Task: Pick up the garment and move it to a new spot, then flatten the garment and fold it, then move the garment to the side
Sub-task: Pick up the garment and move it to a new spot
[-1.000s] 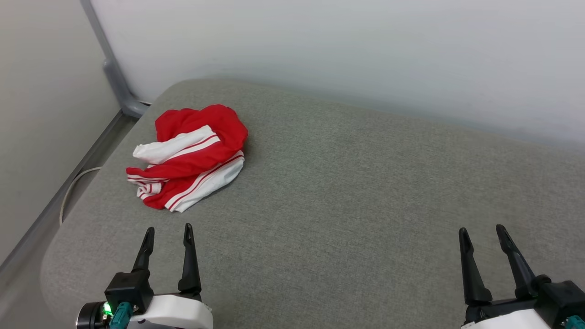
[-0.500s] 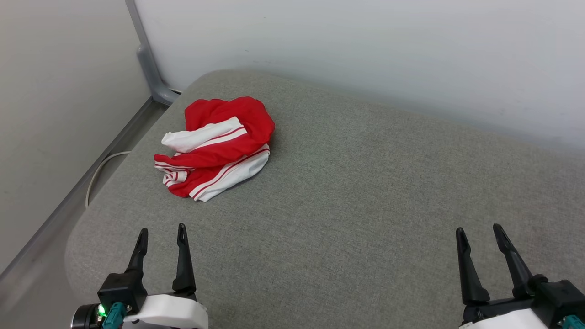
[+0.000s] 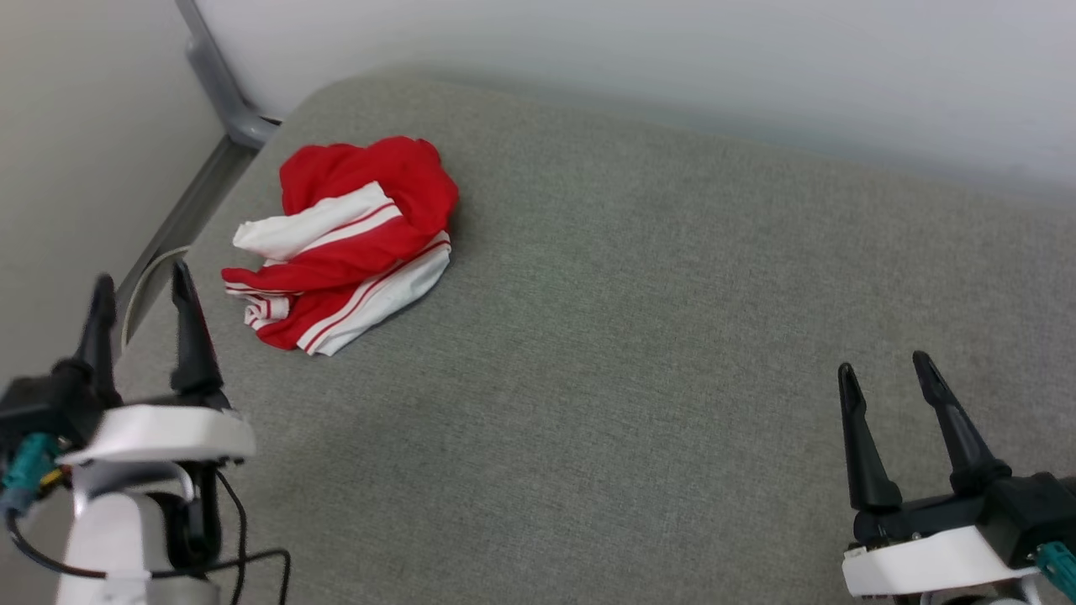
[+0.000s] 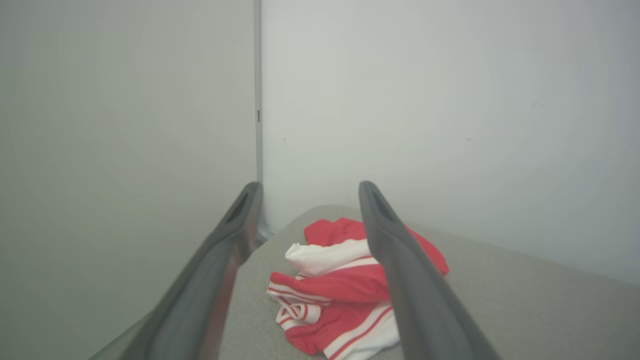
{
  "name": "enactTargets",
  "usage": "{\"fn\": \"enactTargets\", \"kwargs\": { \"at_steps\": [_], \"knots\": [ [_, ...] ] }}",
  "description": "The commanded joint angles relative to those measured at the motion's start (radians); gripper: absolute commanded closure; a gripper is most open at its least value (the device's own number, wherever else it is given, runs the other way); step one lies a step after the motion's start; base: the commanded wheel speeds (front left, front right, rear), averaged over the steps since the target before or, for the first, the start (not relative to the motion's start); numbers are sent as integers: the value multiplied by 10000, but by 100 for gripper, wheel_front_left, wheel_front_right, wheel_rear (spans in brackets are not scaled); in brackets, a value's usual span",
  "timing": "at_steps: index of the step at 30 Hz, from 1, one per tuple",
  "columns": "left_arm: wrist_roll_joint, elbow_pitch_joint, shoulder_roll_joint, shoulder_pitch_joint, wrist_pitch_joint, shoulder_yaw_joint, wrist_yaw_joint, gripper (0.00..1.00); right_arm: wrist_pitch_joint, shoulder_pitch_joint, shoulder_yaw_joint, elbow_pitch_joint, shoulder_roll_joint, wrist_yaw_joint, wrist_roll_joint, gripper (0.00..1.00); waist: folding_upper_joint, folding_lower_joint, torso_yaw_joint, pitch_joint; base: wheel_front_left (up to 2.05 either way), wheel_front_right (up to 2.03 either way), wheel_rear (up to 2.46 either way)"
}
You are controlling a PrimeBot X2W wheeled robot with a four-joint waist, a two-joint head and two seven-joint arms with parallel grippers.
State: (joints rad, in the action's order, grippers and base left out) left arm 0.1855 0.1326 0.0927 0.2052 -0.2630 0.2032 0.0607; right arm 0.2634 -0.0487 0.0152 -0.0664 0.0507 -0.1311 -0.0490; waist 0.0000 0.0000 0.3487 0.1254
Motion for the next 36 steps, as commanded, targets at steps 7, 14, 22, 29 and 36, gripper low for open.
{"fn": "enactTargets", "kwargs": {
  "at_steps": [7, 14, 22, 29, 36],
  "knots": [
    [92, 688, 891, 2675, -28, 537, 534, 0, 21, 854, 41, -575, -9, 7, 564, 0, 0, 0, -785, 1854, 0, 0, 0],
    [656, 2001, 2102, 4612, -4, -204, 673, 0, 21, 1389, 91, -1054, -9, 7, 834, 0, 0, 0, -1204, 2784, 0, 0, 0],
    [2572, 3095, 4254, 5927, 2533, -2643, 679, 0, 21, 1724, 197, -1544, -9, 7, 1108, 0, 0, 0, -1496, 3468, 0, 0, 0],
    [4444, 3619, 5394, 6471, 6139, -4437, 681, 0, 21, 1970, 355, -1727, -9, 7, 1233, 0, 0, 0, -1605, 3894, 0, 0, 0],
    [5974, 4126, 5712, 6792, 8744, -5544, 682, 0, 21, 2168, 336, -1710, -9, 7, 1338, 0, 0, 0, -1704, 4296, 0, 0, 0]
  ]
}}
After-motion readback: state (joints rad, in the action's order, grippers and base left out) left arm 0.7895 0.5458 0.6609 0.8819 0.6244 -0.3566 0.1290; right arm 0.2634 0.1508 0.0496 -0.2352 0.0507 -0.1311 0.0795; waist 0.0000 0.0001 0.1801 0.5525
